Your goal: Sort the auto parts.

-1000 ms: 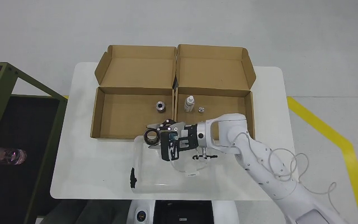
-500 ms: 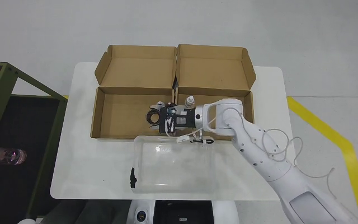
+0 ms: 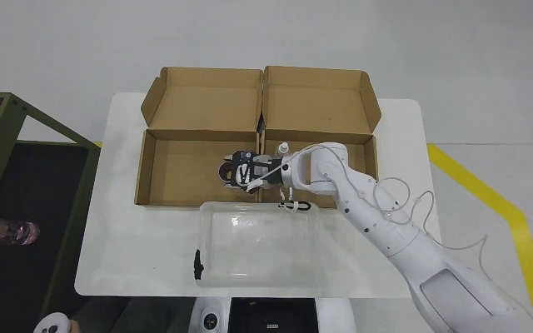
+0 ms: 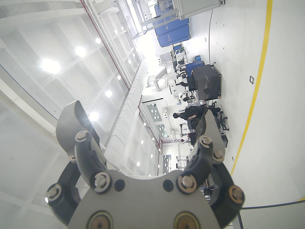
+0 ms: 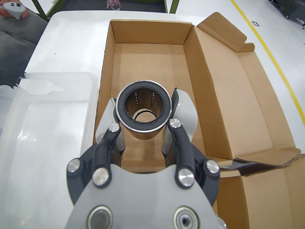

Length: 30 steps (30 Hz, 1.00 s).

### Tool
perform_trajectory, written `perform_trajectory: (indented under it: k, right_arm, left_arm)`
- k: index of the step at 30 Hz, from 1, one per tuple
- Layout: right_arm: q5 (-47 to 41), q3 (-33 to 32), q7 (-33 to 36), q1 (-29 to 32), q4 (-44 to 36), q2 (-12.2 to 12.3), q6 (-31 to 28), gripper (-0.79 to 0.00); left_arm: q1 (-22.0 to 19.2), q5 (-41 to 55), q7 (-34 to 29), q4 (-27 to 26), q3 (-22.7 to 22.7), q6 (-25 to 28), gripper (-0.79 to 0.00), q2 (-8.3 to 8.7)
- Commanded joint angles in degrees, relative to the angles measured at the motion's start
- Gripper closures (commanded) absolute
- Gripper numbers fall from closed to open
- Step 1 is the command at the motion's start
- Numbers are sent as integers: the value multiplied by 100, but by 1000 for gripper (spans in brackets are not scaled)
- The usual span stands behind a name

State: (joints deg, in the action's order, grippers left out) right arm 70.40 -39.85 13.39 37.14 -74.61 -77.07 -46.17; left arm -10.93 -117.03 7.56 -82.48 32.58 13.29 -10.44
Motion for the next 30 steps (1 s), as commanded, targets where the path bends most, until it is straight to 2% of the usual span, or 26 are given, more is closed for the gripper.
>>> perform_trajectory:
  k: [1,13,16,18,20,30]
  right_arm:
    - [-8,86,24,-57,149,-46,3,0]
    - [-13,404,116,-279,817,-285,173,0]
    - [2,457,151,-321,923,-336,210,-55]
    - [22,491,197,-351,971,-367,230,-132]
    - [45,522,254,-377,995,-395,232,-169]
    - [67,575,542,-416,1035,-486,242,-249]
  left_arm:
    - [0,0,0,0,0,0,-785,0]
    - [0,0,0,0,0,0,-785,0]
    - [0,0,0,0,0,0,-785,0]
    - [0,0,0,0,0,0,-785,0]
    - [0,0,0,0,0,0,-785,0]
    - [0,0,0,0,0,0,-785,0]
